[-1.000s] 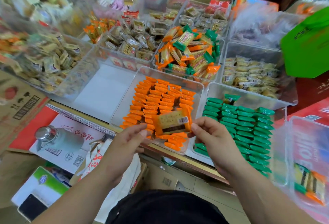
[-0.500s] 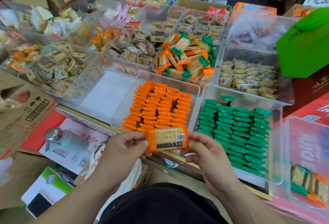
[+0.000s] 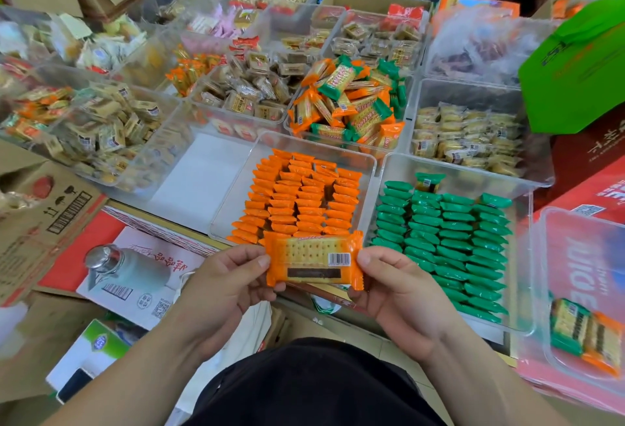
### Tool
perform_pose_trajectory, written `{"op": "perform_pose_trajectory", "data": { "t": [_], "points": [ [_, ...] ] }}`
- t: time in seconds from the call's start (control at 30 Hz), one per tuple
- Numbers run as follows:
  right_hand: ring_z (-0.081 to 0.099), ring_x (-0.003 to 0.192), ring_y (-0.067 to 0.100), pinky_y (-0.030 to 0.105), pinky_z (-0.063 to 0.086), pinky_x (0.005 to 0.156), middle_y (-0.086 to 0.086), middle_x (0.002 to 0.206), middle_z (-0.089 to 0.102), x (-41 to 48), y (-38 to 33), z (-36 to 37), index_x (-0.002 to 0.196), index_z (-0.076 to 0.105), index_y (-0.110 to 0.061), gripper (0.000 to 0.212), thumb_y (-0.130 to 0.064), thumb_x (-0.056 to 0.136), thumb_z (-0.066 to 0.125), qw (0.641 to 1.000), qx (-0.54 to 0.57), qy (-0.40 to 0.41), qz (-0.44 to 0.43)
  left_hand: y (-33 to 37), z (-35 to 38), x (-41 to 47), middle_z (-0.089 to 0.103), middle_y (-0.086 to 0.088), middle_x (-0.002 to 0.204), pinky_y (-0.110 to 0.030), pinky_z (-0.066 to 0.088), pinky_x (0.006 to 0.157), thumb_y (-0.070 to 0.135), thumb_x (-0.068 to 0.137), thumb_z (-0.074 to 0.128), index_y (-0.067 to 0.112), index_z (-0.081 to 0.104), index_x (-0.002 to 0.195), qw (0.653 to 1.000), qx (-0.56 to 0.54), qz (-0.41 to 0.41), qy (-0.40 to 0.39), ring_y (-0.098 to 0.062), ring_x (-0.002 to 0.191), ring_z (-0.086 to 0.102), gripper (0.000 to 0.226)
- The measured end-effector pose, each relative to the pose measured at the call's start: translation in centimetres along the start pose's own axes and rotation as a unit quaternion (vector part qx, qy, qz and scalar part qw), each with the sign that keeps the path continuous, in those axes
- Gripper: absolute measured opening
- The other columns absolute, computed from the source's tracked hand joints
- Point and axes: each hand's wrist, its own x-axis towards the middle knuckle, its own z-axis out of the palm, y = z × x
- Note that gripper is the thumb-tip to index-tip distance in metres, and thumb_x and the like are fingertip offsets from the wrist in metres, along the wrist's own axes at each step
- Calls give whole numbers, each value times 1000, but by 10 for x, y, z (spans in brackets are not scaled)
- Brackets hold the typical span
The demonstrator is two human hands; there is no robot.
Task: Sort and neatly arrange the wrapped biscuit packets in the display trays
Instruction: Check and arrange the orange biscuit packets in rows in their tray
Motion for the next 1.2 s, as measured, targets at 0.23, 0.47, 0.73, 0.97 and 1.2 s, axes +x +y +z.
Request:
{"op": "perform_pose_trajectory", "data": {
  "t": [0.23,0.47,0.73,0.97,1.2],
  "points": [
    [64,72,17,24,51,56,20,105,70,8,12,-8,120,64,6,55,-20,75,84,993,83,52,59,19,3,-9,67,-26,83,-34,54,64,16,80,64,-5,65,95,995,54,48,-63,-27,67,65,26],
    [67,67,17,23,53,51,20,103,71,5,8,-2,114,65,-1,60,-16,63,94,992,96,47,65,28,11,-13,69,-27,89,-46,56,75,1,97,56,-2,62,102,984,143,99,-31,-30,71,71,9],
    [60,60,16,22,52,50,19,95,69,-6,-3,10,104,58,-12,19,-3,88,61,998,34,44,-22,22,8,-16,70,-22,93,-39,58,72,-8,97,50,5,70,101,981,124,146,-25,-32,78,70,24],
    [69,65,23,25,55,53,22,83,68,-10,-3,9,109,65,10,39,7,70,70,996,46,71,-4,23,9,-16,70,-17,67,-28,54,55,-4,91,63,0,72,92,971,159,175,44,-24,55,67,10],
    [36,44,9,19,27,40,2,60,45,-9,7,10,65,56,-14,22,-18,79,72,993,34,66,96,25,6,-14,43,-13,52,-31,34,54,13,92,66,12,64,57,987,127,71,64,-22,49,37,35]
  ]
}}
